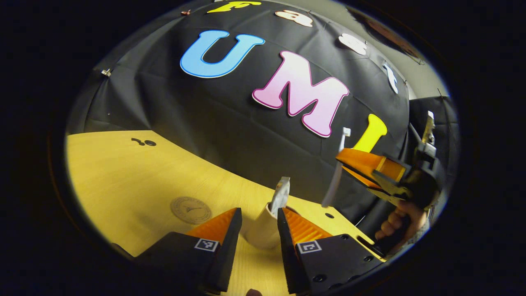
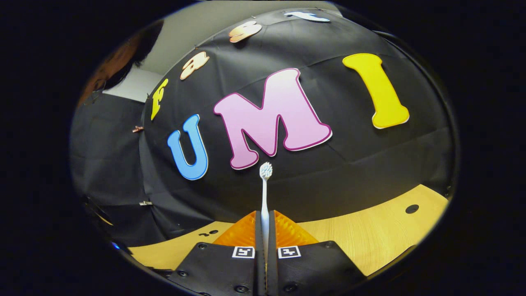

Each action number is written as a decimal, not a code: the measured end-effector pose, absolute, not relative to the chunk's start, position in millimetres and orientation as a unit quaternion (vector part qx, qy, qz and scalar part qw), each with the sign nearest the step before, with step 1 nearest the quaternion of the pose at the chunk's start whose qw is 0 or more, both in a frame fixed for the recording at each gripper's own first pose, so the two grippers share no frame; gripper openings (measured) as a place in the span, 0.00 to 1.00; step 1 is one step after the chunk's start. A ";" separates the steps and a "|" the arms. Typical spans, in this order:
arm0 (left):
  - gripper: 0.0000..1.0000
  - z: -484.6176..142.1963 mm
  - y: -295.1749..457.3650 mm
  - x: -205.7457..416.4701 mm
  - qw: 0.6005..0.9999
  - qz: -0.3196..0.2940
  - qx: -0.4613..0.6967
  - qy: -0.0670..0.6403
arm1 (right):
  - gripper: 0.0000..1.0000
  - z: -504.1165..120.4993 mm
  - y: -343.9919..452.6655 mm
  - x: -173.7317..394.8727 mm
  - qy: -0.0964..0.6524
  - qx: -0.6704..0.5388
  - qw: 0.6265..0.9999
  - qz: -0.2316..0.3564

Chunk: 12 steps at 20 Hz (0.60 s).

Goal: Put the toothbrush and toothpaste on the desktop into the cup, then pick up the cup and place it on the coaster on the desktop.

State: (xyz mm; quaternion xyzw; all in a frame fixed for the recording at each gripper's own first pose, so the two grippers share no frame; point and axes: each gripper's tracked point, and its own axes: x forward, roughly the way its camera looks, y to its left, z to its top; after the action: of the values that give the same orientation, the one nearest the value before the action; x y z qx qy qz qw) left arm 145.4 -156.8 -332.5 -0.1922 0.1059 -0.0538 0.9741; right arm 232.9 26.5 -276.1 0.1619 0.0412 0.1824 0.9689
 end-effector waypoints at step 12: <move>0.55 -365.6 -130.5 90.6 0.969 -0.028 -0.173 0.172 | 0.06 -358.0 39.9 251.5 0.113 0.144 0.973 0.141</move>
State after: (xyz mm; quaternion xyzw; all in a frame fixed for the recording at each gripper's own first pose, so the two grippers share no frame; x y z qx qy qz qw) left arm 90.6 -130.5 -365.6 -0.1725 0.1723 -0.0279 0.9694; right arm 251.5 39.9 -358.0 0.1443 0.1130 0.1409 0.9729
